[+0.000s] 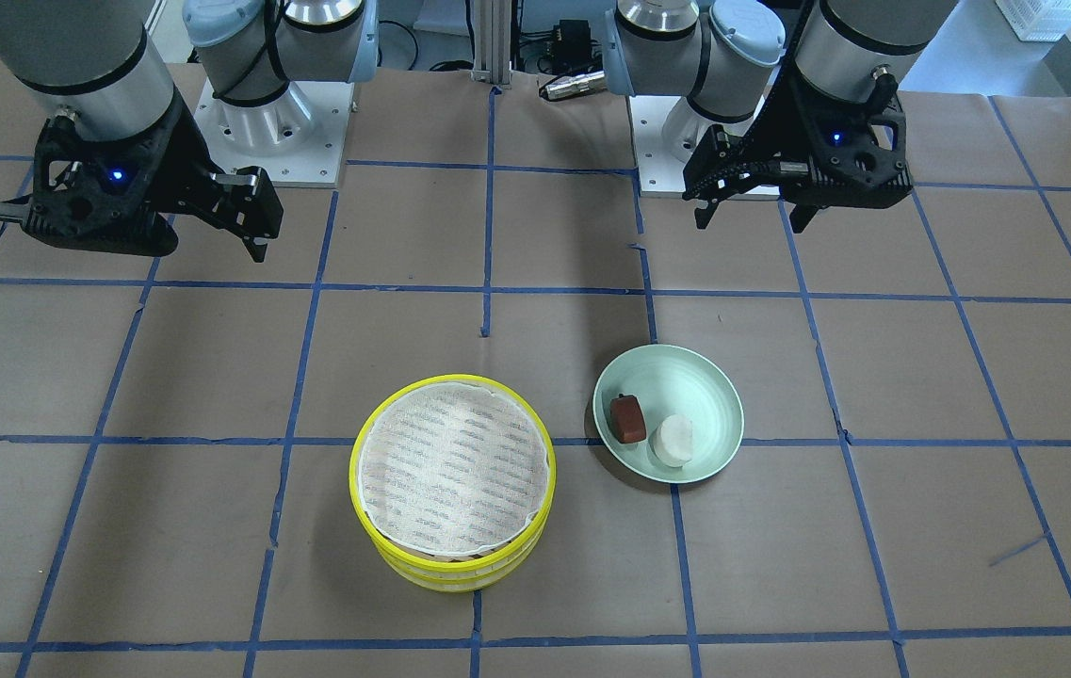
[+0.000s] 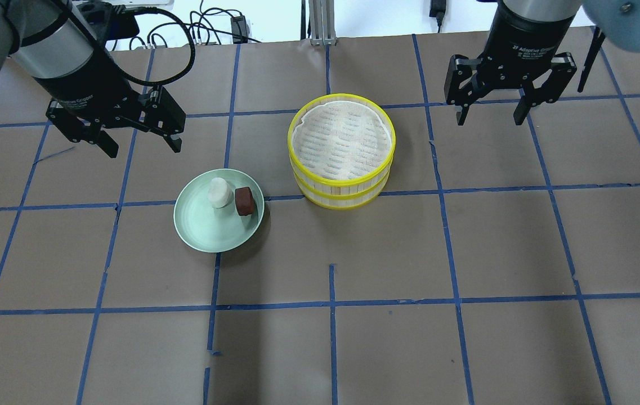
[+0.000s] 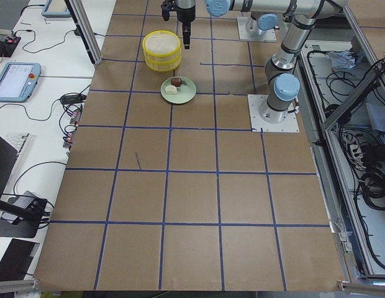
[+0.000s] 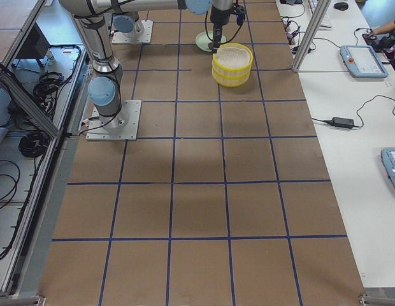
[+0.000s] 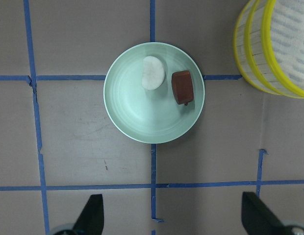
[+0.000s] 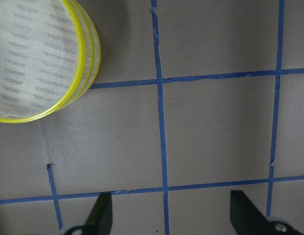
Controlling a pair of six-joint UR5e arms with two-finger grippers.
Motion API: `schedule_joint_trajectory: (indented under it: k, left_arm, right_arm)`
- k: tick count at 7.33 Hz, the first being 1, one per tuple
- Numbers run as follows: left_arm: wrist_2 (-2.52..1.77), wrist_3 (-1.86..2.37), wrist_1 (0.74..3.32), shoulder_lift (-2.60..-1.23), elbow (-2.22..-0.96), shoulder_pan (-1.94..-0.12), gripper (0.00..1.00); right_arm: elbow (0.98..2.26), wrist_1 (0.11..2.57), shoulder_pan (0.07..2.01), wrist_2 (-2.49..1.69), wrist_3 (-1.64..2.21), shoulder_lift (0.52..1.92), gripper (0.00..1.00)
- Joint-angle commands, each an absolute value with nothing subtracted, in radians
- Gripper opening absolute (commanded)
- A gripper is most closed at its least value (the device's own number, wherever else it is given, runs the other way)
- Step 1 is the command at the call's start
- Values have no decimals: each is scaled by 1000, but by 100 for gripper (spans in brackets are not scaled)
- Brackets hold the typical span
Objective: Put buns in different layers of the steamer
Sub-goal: 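Lower the left gripper toward the bowl and right gripper toward the steamer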
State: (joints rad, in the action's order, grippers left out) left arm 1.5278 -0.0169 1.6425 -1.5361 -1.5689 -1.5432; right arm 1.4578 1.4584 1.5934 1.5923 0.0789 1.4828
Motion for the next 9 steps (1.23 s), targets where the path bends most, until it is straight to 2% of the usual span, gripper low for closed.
schedule_joint_trajectory:
  k: [1,3,5,9]
  left_arm:
    - [1528,-17,1641,-1536,-1569,-1543,100]
    - [1529,-18,1643,-1536,-1569,-1545,100]
    - [1551,-230,1640,-1534,-1569,-1542,100]
    - [1532,-175,1515,-1587,-1721,-1508,100]
  right_arm:
    - [1502,1549,1603,1588,71,1509,100]
    - [1499,1671,1600,1443,46,1503,100]
    - [1474,1500,1594,1597,45,1509,100]
    - [1517,1520,1630,1603,110,1506,100]
